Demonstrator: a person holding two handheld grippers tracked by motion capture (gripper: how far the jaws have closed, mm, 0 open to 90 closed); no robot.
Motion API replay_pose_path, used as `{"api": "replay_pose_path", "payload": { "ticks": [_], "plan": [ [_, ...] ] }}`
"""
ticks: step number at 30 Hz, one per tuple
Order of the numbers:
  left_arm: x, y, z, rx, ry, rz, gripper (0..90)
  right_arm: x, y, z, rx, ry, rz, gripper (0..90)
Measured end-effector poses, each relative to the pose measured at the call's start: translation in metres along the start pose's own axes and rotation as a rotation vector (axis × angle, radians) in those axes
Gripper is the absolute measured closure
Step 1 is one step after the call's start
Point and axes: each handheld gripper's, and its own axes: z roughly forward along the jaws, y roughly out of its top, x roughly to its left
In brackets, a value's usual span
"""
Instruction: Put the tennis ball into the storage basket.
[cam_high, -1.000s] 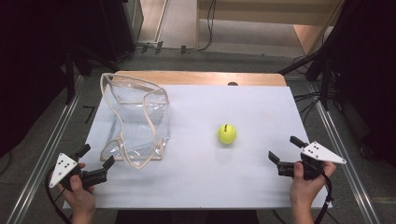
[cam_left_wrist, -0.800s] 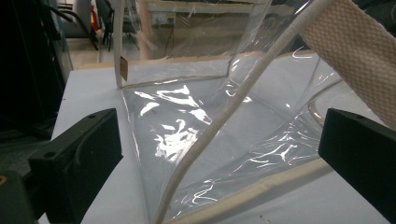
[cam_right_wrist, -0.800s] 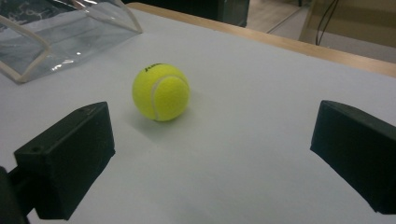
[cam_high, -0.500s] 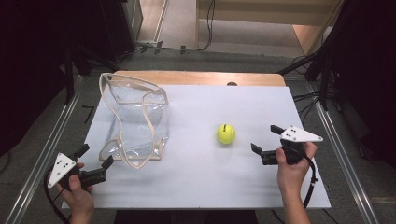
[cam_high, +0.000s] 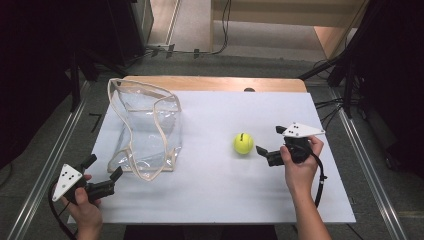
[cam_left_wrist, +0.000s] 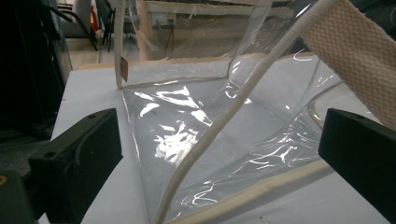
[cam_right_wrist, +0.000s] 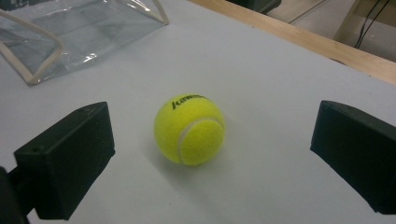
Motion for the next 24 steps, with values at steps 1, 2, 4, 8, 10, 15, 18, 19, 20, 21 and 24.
{"api": "replay_pose_path", "payload": {
  "ticks": [1,2,4,8,10,15,18,19,20,21,24],
  "plan": [
    [0.0,0.0,0.0,-0.002,-0.001,-0.001,0.0,0.001,0.004,0.004,0.011,0.005,-0.002,0.0],
    [0.0,0.0,0.0,-0.002,-0.001,-0.001,0.0,0.001,0.004,0.004,0.011,0.005,-0.002,0.0],
    [0.0,0.0,0.0,-0.003,0.0,-0.003,0.0,0.002,0.01,0.011,0.031,0.013,-0.007,0.0],
    [0.0,0.0,0.0,-0.005,-0.001,-0.007,0.0,0.003,0.014,0.017,0.053,0.018,-0.015,0.0],
    [0.0,0.0,0.0,-0.007,0.0,-0.008,0.0,0.003,0.016,0.021,0.065,0.021,-0.012,0.0],
    [0.0,0.0,0.0,-0.007,0.0,-0.008,0.0,0.003,0.02,0.031,0.093,0.042,-0.017,0.0],
    [0.001,0.0,0.0,-0.007,-0.001,-0.008,0.0,0.004,0.021,0.036,0.114,0.054,-0.016,0.0],
    [0.001,0.0,0.0,-0.007,-0.001,-0.009,0.0,0.004,0.021,0.038,0.118,0.057,-0.018,0.0],
    [0.001,0.0,0.0,-0.007,-0.001,-0.01,0.0,0.004,0.022,0.04,0.124,0.061,-0.016,0.0],
    [0.001,0.0,0.0,-0.007,-0.001,-0.009,0.0,0.004,0.022,0.041,0.129,0.063,-0.017,0.0],
    [0.001,0.0,0.0,-0.006,0.0,-0.009,0.0,0.004,0.024,0.047,0.146,0.075,-0.019,0.0]
  ]
}}
